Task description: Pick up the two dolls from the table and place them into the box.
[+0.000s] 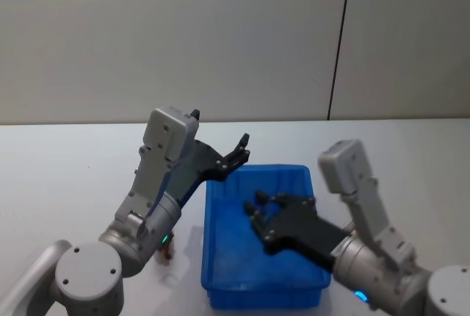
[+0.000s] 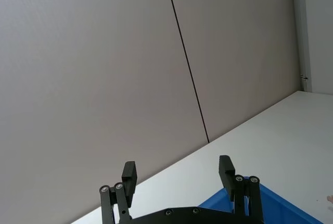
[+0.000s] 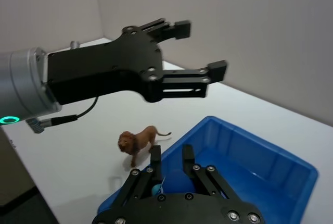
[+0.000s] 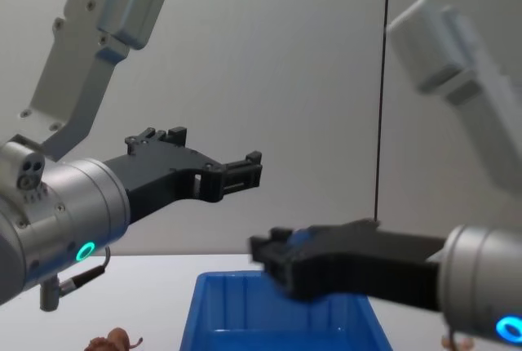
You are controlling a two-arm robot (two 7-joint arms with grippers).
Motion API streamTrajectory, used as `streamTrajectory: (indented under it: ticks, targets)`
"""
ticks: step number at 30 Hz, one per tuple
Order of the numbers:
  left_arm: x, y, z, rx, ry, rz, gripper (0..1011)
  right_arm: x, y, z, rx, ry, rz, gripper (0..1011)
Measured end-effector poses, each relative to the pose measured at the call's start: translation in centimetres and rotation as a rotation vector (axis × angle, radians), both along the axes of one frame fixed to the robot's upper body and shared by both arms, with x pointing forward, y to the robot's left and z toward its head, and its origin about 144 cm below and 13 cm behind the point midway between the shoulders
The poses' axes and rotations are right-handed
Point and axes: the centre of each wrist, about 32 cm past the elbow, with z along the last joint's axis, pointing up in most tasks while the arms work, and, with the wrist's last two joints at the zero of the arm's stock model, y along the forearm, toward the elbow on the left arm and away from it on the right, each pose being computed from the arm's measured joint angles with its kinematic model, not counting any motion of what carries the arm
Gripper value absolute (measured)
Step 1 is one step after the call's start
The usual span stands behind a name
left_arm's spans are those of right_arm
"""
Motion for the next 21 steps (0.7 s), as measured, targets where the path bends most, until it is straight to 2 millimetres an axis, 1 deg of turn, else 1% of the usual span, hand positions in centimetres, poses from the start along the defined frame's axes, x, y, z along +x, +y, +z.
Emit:
streamTrajectory:
  ticks: [2,3,4,5,10,11,12,13,17,18,21]
  targets:
    - [0.0,0.0,0.0,0.0,0.0,0.0,1001,0.0,0.6,-0.2,-0.007,0.01,0.015,257]
    - [0.0,0.0,0.0,0.0,0.0,0.0,1001,0.0,1.0,-0.3,-0.01,0.016,0.024,257]
    - [0.0,0.0,0.0,0.0,0.0,0.0,1001,0.0,1.0,-0.3,-0.01,0.016,0.024,297]
    - [0.0,0.0,0.0,0.0,0.0,0.0,1001,0.0,1.1,-0.3,-0.013,0.019,0.028,316]
    - [0.0,0.0,0.0,0.0,0.0,0.0,1001,-0.1,2.2,-0.7,-0.026,0.037,0.054,515]
    - [0.0,0.0,0.0,0.0,0.0,0.0,1001,-0.1,2.2,-0.7,-0.026,0.037,0.054,515]
    - [0.0,0.0,0.0,0.0,0.0,0.0,1001,-0.1,2.3,-0.7,-0.028,0.04,0.059,551]
    - [0.0,0.0,0.0,0.0,0.0,0.0,1001,-0.1,2.4,-0.7,-0.029,0.041,0.062,608]
    - [0.0,0.0,0.0,0.0,0.0,0.0,1001,-0.2,2.8,-0.8,-0.033,0.046,0.07,693]
    - [0.0,0.0,0.0,0.0,0.0,0.0,1001,-0.2,2.8,-0.8,-0.034,0.046,0.072,750]
    - [0.0,0.0,0.0,0.0,0.0,0.0,1001,-0.1,2.8,-0.9,-0.035,0.047,0.072,825]
